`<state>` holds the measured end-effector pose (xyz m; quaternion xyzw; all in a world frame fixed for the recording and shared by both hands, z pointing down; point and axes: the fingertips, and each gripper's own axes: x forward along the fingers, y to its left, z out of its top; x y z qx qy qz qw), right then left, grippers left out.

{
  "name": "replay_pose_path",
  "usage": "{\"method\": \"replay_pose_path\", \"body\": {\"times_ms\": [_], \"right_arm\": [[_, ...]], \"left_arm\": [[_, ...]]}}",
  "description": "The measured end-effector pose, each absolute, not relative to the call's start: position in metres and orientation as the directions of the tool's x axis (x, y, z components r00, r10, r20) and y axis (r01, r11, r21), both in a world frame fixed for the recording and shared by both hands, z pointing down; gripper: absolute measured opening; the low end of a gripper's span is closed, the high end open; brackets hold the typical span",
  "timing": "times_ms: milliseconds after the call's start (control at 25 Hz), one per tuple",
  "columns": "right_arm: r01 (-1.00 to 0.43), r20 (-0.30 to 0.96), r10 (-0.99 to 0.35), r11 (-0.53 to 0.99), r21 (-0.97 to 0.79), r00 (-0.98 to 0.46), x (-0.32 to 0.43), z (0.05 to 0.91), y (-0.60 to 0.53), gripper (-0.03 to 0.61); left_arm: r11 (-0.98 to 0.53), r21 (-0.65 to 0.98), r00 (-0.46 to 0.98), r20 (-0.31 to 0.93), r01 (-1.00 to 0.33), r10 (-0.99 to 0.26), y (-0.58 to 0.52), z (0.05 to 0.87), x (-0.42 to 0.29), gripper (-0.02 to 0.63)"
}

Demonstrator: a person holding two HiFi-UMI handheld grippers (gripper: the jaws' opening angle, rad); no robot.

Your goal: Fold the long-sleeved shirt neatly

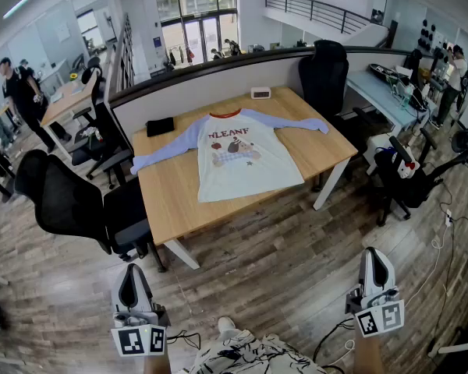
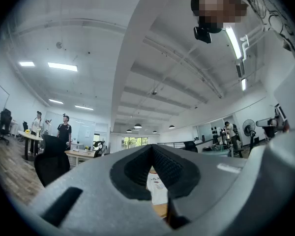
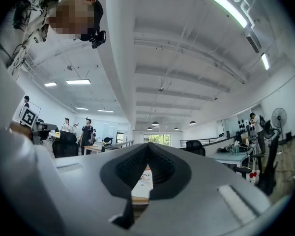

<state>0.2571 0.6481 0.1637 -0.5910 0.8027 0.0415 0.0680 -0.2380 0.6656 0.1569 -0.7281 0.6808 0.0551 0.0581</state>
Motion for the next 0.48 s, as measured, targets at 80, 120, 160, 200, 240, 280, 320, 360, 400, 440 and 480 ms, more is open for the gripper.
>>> {"method": "replay_pose_path", "body": {"times_ms": [80,120,160,200,240,280,320,360,400,440,480], "right_arm": [[-0.955,-0.154,-0.944,0.297,-0.010,-0.292,0.2575,0.1643,0.6464,-0.008],[-0.955,-0.152,-0.944,0.296,-0.006,-0.292,0.2573,0.1649,0.6457,-0.008],[-0.955,-0.149,-0.945,0.296,-0.003,-0.292,0.2568,0.1659,0.6453,-0.008],[-0.955,-0.147,-0.945,0.295,-0.002,-0.292,0.2563,0.1669,0.6449,-0.008],[-0.955,-0.147,-0.945,0.296,-0.006,-0.291,0.2558,0.1675,0.6446,-0.008],[-0.954,-0.155,-0.944,0.299,-0.019,-0.292,0.2555,0.1671,0.6445,-0.008],[-0.951,-0.172,-0.939,0.307,-0.038,-0.297,0.2550,0.1653,0.6450,-0.008],[-0.946,-0.193,-0.933,0.320,-0.057,-0.304,0.2542,0.1629,0.6461,-0.008],[-0.941,-0.210,-0.927,0.330,-0.068,-0.310,0.2532,0.1610,0.6472,-0.008],[-0.941,-0.216,-0.925,0.332,-0.067,-0.311,0.2526,0.1606,0.6478,-0.008],[-0.944,-0.212,-0.928,0.325,-0.057,-0.307,0.2524,0.1616,0.6478,-0.008]], "left_arm": [[-0.066,-0.008,0.067,-0.157,-0.998,-0.985,0.6640,0.1583,-0.2372,-0.002],[-0.067,-0.007,0.067,-0.156,-0.998,-0.986,0.6634,0.1592,-0.2369,-0.002],[-0.068,-0.007,0.068,-0.154,-0.998,-0.986,0.6629,0.1601,-0.2365,-0.002],[-0.070,-0.009,0.070,-0.153,-0.998,-0.986,0.6624,0.1610,-0.2360,-0.002],[-0.073,-0.014,0.074,-0.151,-0.997,-0.986,0.6620,0.1616,-0.2352,-0.002],[-0.076,-0.018,0.078,-0.149,-0.997,-0.986,0.6616,0.1620,-0.2342,-0.002],[-0.079,-0.020,0.081,-0.145,-0.997,-0.986,0.6611,0.1622,-0.2336,-0.002],[-0.079,-0.019,0.081,-0.141,-0.997,-0.987,0.6605,0.1625,-0.2336,-0.002],[-0.077,-0.015,0.079,-0.137,-0.997,-0.987,0.6600,0.1629,-0.2342,-0.002],[-0.074,-0.008,0.074,-0.135,-0.997,-0.988,0.6598,0.1634,-0.2352,-0.002],[-0.070,-0.001,0.070,-0.134,-0.998,-0.989,0.6599,0.1641,-0.2362,-0.002]]}}
